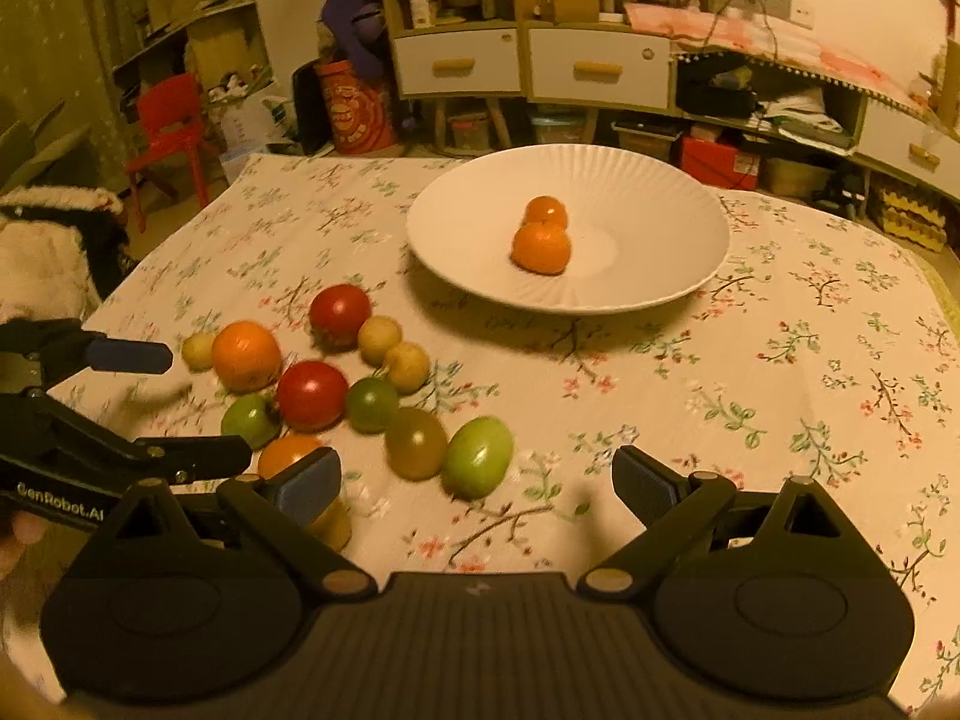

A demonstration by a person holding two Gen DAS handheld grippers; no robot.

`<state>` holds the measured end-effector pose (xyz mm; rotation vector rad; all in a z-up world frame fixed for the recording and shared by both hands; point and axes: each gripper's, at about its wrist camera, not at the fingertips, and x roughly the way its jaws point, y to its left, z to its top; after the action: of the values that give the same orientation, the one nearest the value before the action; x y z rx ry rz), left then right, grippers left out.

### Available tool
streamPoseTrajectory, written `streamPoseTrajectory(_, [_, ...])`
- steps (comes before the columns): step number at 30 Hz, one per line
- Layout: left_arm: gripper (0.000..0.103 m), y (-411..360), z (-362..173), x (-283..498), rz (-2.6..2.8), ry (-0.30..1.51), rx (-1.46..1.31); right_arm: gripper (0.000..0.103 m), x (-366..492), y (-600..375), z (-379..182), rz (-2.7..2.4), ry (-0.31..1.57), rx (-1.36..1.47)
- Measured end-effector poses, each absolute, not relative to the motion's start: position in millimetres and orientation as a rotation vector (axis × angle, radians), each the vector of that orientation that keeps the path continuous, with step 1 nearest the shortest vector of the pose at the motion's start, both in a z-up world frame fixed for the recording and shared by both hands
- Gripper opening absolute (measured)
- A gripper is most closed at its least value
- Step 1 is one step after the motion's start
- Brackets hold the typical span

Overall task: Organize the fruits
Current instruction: 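Withdraw both open tools from the plate back toward the fruit, then grasp a tan round fruit with the left tool while the right tool grasps a green tomato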

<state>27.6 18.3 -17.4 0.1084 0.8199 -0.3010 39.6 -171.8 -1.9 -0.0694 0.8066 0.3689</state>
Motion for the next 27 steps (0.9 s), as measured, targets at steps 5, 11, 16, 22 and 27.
streamPoseTrajectory(5, [0.103,28.2,-22.0,24.6,-0.280,0.817,0.135,0.097,29.4,-161.6,-8.5,0.419,0.827,-0.100])
streamPoseTrajectory(11, [0.103,42.1,-29.8,22.9,-0.268,0.848,0.128,0.097,25.8,-160.0,-13.1,0.425,0.842,-0.133])
streamPoseTrajectory(16, [0.103,58.8,-32.5,25.1,-0.219,0.854,0.112,0.097,32.0,-175.3,-11.4,0.384,0.851,-0.089])
streamPoseTrajectory(22, [0.103,72.8,-37.6,35.6,-0.145,0.845,0.082,0.088,44.4,-187.4,-21.0,0.320,0.876,-0.069])
streamPoseTrajectory(27, [0.103,73.9,-39.4,37.4,-0.150,0.819,0.082,0.085,44.9,-188.3,-23.4,0.306,0.852,-0.113])
